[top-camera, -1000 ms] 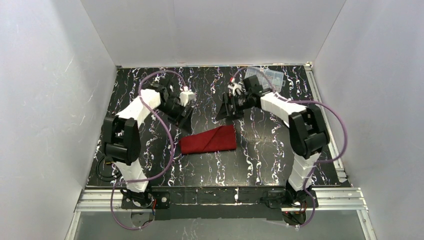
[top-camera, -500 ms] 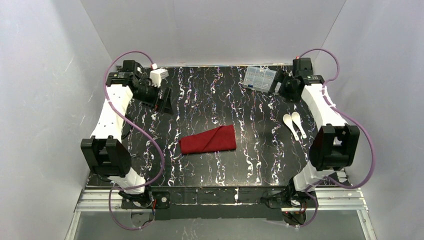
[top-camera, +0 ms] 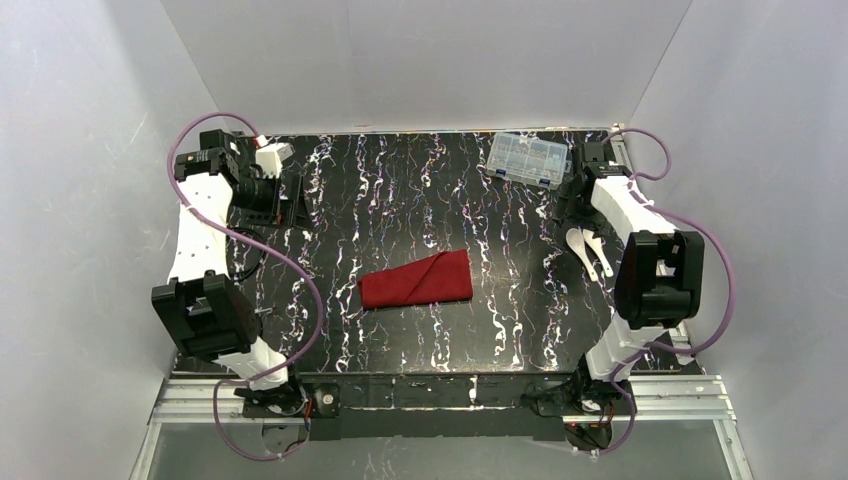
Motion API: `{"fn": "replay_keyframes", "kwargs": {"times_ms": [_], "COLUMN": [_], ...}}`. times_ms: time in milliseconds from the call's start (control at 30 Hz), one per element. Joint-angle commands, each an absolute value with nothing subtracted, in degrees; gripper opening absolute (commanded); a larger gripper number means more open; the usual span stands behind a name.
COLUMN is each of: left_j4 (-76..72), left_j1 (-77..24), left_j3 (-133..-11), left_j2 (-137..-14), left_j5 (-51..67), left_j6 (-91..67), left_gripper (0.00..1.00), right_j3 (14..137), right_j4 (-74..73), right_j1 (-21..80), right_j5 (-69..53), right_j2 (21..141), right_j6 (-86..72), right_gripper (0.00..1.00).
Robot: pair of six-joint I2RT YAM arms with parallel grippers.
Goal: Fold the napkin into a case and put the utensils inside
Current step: Pick up the spoon from the corner of the board.
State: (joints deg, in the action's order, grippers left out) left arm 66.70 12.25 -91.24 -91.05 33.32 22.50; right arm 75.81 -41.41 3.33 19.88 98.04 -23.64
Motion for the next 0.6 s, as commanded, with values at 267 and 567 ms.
{"fn": "replay_keyframes", "kwargs": {"times_ms": [267,567], "left_j4": [70.7,71.4], "left_j1": [12.0,12.0], "left_j3": [-89.6,-90.0], "left_j2": [-88.0,-89.5], "left_j5": [36.8,37.8], "left_j6": [23.3,22.9], "left_gripper": [0.99,0.99], "right_j3": [75.8,75.5], "right_j4": [-35.5,-33.1], "right_j1": [3.1,3.2], "right_j5": [21.8,22.6], "right_j2": [106.6,109.4], "right_j6": [-24.8,-25.5], "right_gripper": [0.7,0.58]}}
